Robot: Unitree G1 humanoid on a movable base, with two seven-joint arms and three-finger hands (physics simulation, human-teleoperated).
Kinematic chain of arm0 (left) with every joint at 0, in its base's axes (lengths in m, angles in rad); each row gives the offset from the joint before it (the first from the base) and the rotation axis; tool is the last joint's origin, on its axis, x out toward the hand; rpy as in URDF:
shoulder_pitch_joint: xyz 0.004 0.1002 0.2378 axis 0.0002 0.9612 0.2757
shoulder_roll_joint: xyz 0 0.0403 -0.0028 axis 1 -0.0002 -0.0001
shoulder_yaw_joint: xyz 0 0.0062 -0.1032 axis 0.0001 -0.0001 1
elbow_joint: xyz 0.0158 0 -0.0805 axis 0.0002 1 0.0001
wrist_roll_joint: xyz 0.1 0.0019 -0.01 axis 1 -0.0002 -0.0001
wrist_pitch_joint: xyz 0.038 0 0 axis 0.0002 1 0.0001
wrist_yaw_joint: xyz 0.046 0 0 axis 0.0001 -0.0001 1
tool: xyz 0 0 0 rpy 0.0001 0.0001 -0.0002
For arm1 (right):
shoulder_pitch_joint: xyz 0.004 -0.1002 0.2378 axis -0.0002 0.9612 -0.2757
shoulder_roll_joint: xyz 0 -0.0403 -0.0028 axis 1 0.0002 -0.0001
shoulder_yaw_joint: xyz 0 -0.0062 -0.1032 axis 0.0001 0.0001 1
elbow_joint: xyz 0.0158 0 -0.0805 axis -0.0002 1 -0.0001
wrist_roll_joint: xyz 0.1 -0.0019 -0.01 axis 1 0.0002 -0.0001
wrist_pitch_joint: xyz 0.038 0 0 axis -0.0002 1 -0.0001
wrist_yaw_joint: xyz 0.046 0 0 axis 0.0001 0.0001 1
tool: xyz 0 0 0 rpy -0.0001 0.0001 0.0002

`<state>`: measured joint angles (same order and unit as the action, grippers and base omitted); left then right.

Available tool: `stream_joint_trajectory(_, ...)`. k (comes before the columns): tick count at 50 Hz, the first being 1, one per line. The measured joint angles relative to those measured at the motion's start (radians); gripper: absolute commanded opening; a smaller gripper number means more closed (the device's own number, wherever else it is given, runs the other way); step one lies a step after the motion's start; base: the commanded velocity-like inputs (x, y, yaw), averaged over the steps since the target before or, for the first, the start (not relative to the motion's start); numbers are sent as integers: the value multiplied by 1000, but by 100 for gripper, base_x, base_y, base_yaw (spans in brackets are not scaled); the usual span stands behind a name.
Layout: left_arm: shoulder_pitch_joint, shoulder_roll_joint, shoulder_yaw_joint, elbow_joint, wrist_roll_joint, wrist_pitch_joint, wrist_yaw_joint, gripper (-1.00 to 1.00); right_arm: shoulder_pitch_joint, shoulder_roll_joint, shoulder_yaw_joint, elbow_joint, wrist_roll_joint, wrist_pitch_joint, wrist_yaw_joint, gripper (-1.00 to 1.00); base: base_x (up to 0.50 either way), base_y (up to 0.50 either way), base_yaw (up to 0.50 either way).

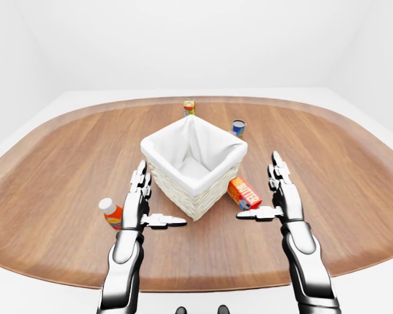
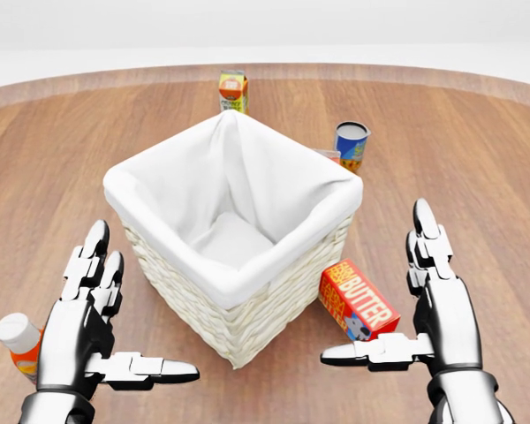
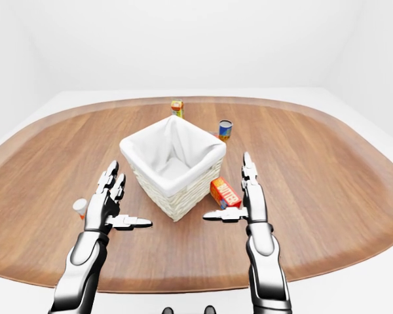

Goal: Pick up the butter and put it in the basket.

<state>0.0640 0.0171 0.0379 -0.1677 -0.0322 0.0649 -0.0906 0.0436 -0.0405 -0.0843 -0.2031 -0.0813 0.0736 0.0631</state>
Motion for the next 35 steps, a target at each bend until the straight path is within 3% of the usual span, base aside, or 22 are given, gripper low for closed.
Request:
stream_joint_trajectory(15,-3,0,0,-7,1,-3,0,100,-6,-2,-13,-12,-8,9,1,100,50,11,0)
stream_joint_trajectory(26,6,0,2,-22,-2,2,-4,100,-47,-12,-34,109,-24,14,-80,100,1,0,0)
stream_joint_trajectory(31,10,1,5,-37,-5,8,-5,100,-102,-28,-36,281,-48,-14,-144,100,0,0,0)
stream_joint_trajectory(35,14,1,10,-54,-10,16,-7,100,-163,-46,-33,457,-72,-61,-207,100,0,0,0)
